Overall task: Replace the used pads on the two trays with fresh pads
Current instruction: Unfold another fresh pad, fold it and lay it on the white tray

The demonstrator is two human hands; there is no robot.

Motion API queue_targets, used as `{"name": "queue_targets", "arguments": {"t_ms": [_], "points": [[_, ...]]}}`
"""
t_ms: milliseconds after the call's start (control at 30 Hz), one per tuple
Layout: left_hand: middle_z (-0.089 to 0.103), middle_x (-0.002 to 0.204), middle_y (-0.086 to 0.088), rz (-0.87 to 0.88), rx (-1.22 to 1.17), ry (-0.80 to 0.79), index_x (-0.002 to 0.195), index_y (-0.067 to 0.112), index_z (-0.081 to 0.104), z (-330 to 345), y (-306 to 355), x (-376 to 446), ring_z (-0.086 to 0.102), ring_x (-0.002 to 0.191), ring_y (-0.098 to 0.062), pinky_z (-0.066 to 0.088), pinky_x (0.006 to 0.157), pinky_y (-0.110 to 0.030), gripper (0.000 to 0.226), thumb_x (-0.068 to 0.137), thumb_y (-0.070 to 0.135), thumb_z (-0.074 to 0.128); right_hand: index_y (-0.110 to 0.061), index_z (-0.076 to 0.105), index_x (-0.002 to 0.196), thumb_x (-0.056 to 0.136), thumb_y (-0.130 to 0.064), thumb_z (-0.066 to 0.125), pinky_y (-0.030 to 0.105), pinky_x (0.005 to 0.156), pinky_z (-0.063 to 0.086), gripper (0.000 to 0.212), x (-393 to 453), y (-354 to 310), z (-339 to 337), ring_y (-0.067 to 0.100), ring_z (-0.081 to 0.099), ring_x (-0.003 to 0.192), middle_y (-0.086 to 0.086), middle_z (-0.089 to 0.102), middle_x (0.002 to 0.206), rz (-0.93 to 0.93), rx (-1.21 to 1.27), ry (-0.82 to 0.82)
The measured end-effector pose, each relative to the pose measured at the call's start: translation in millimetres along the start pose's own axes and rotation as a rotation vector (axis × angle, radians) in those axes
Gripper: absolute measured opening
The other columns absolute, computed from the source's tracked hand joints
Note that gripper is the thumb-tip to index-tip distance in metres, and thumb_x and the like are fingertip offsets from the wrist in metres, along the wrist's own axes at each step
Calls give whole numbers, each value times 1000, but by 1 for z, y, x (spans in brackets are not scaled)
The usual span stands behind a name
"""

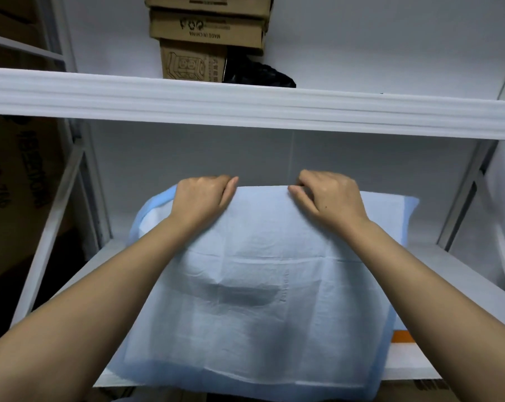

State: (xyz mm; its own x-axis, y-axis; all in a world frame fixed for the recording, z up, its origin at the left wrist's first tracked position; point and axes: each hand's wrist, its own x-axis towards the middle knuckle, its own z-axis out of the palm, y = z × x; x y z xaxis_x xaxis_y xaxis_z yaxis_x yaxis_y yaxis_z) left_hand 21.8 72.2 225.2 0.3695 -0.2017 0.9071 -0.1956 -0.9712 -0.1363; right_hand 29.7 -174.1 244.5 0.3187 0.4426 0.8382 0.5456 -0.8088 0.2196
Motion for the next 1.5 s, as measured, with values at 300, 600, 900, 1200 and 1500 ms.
{"name": "queue_targets", "arguments": {"t_ms": [300,600,900,1200,1500], "points": [[56,47,-2,103,48,49,58,18,53,-5,34,27,56,40,-25,23,42,-18,37,87,36,40,-22,39,86,98,-41,35,34,58,32,22,6,-35,15,37,60,81,5,66,86,89,169,-230],[57,111,1,-529,-676,-575,118,22,52,-19,-28,-1,59,98,-13,43,77,-25,51,78,48,69,-14,44,75,92,-36,36,23,45,25,29,-9,-15,19,33,49,45,1,53,56,-2,-18,-71],[67,95,2,-736,-1053,-688,104,18,64,-21,-28,1,63,81,-4,46,70,-12,36,77,38,76,-13,52,70,100,-32,32,22,43,20,41,-21,-10,22,23,45,43,0,48,57,-79,-89,93],[63,78,-1,-666,-987,-667,84,12,62,-26,-23,1,56,64,-5,45,57,-9,19,91,29,61,-13,53,68,96,-26,45,24,40,24,33,-28,-13,23,20,45,44,-1,47,57,-161,-97,152],[50,76,-4,-751,-972,-475,80,14,54,-24,-28,-5,45,65,-11,38,52,-9,19,95,25,54,-11,55,66,97,-25,47,28,39,31,35,-37,-11,20,21,46,45,1,48,57,-191,-96,198]]}}
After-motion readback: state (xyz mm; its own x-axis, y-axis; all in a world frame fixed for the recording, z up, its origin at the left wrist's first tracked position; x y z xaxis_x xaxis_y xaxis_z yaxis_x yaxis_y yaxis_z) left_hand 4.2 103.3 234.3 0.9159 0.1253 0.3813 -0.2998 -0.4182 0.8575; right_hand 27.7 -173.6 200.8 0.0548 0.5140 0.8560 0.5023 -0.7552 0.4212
